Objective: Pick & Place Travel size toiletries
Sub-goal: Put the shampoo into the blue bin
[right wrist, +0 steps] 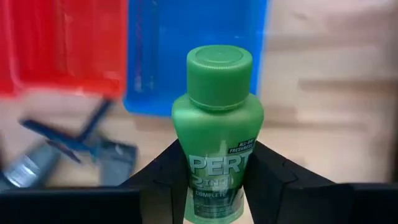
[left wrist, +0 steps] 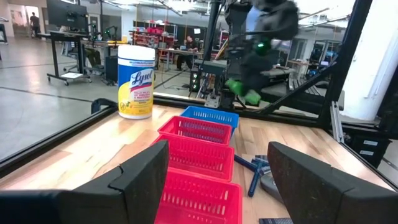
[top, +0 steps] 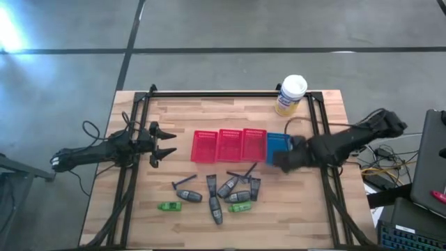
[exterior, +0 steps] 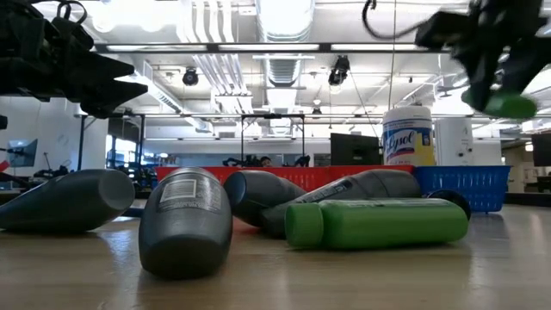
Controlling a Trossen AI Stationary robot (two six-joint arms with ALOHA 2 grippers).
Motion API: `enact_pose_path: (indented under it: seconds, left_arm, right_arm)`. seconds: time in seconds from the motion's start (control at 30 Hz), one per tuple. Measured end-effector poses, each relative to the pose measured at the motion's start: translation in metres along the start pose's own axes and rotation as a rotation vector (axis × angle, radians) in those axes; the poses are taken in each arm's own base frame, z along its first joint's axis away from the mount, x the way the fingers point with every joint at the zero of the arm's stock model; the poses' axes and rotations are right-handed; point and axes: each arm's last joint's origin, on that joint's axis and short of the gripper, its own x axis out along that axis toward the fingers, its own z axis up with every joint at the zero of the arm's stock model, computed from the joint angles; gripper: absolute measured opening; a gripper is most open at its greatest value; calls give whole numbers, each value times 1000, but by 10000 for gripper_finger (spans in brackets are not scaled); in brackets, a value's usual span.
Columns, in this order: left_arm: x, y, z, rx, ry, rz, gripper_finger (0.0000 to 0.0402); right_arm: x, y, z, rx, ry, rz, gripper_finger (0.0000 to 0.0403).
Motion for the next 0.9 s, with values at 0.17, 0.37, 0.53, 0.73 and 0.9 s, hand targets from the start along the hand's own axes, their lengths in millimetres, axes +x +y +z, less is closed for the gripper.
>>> enact_pose_path:
  seconds: [0.17, 0.37, 0.53, 0.73, 0.9]
  left_arm:
    - [0, 0, 0, 0, 0, 0, 280]
    - [0, 0, 0, 0, 0, 0, 280]
    - [0, 0, 0, 0, 0, 0, 280]
    - [0, 0, 0, 0, 0, 0, 280]
    - [0, -1, 5, -126, -47, -25, 280]
  right_arm:
    - [26, 4, 40, -34, -18, 79, 138]
    - [46, -6, 72, -43, 53, -7, 179]
    - [46, -5, 76, -86, 89, 8, 228]
    - [36, 3, 75, -126, 61, 60, 284]
    - [25, 11, 72, -168, 18, 103, 320]
